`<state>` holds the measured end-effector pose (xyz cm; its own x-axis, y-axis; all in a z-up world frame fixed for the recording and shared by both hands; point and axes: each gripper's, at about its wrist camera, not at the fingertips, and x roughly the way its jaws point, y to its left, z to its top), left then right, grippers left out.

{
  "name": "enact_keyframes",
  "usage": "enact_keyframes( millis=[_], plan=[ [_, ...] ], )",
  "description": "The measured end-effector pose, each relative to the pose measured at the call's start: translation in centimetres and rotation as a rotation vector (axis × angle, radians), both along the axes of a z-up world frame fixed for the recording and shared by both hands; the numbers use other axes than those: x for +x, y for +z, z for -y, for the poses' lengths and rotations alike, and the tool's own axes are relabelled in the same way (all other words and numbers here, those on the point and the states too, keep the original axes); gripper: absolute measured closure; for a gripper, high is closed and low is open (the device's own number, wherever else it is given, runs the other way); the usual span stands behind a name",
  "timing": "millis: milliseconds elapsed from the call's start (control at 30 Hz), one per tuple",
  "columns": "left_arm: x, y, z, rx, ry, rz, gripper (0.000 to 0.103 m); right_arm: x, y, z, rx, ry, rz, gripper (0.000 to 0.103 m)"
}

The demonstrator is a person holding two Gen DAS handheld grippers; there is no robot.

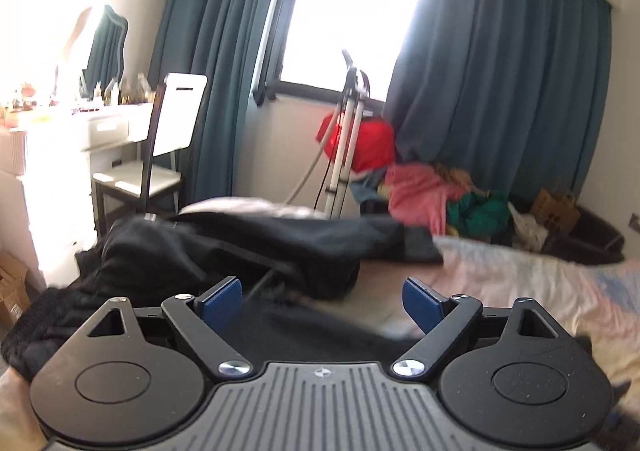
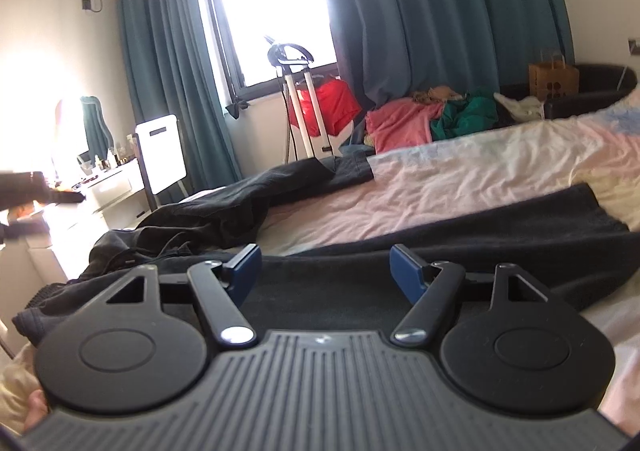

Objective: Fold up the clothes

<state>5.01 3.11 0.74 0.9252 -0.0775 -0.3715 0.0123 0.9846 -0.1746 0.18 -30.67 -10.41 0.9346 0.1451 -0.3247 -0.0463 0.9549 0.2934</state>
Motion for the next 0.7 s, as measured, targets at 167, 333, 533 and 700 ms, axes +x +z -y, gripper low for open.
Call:
enact_keyframes(
  millis=[167,333,533,700],
  plan=[
    [3.8,-1.4,1.3,-0.067,-0.068,-0.009,0.011,3.3,-1.4,2.0,0.195,-0.010,-0.139,0.037],
    [5.4,-5.9,1.1,-0.094,-0.063,-0.078,0.011,10.6,-1.5,2.3,0.328,0.001,-0.187,0.037],
    [6.7,-9.9,-0.3,-0.160,-0.014,-0.133,0.011,26.0,-4.2,-0.6,0.456,-0.033,-0.249,0.043],
    [10.0,-13.4,-1.1,-0.152,0.019,-0.144,0.011,37.9,-7.5,-2.4,0.571,-0.134,-0.257,0.044]
  ],
)
